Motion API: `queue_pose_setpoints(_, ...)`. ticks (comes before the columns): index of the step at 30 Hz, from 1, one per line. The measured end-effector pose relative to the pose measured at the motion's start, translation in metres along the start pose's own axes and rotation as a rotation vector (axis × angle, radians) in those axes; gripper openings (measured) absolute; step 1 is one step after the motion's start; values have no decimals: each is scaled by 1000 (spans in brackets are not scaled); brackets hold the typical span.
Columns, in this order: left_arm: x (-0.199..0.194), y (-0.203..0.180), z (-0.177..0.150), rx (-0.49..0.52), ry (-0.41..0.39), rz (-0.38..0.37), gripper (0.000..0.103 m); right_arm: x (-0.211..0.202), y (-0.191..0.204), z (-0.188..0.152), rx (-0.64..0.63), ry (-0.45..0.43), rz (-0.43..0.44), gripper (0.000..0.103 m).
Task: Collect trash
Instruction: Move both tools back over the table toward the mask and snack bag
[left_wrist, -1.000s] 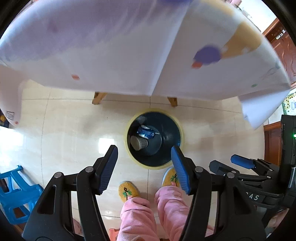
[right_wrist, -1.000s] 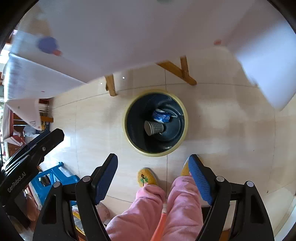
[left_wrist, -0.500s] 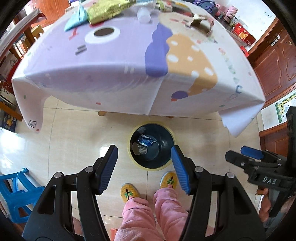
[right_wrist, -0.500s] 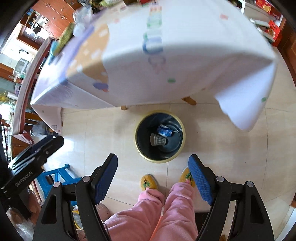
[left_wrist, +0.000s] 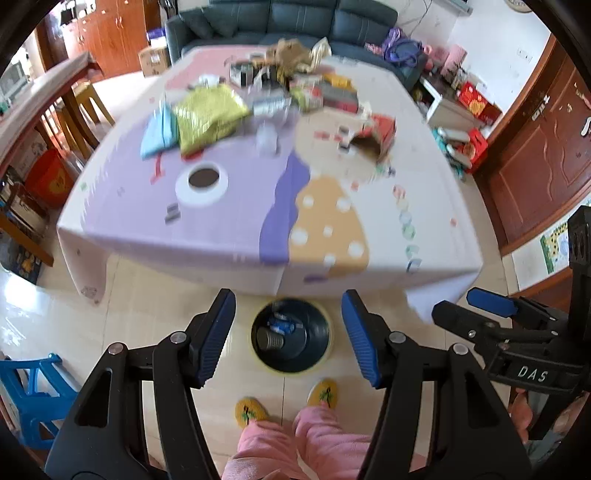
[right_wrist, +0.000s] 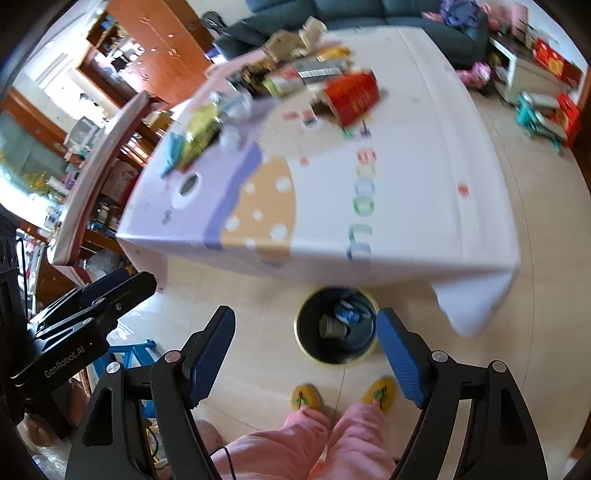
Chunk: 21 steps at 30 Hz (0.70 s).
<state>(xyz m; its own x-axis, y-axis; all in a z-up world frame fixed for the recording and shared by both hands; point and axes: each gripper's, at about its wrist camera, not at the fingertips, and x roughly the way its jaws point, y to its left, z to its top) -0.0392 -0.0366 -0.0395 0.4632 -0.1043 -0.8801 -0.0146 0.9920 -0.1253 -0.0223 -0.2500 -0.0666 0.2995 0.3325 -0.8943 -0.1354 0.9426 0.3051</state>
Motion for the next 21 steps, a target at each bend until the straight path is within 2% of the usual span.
queue_pose_setpoints(9, -45, -13, 46, -56, -132, 67, 57, -47, 22, 49, -133, -109, 71, 80)
queue_pose_setpoints(16, -66, 7, 64, -148, -161, 116, 57, -60, 40, 81, -224, -120, 130, 80)
queue_pose_setpoints(21, -67, 33, 77, -194, -163, 152, 57, -52, 66, 110, -290, -124, 163, 80)
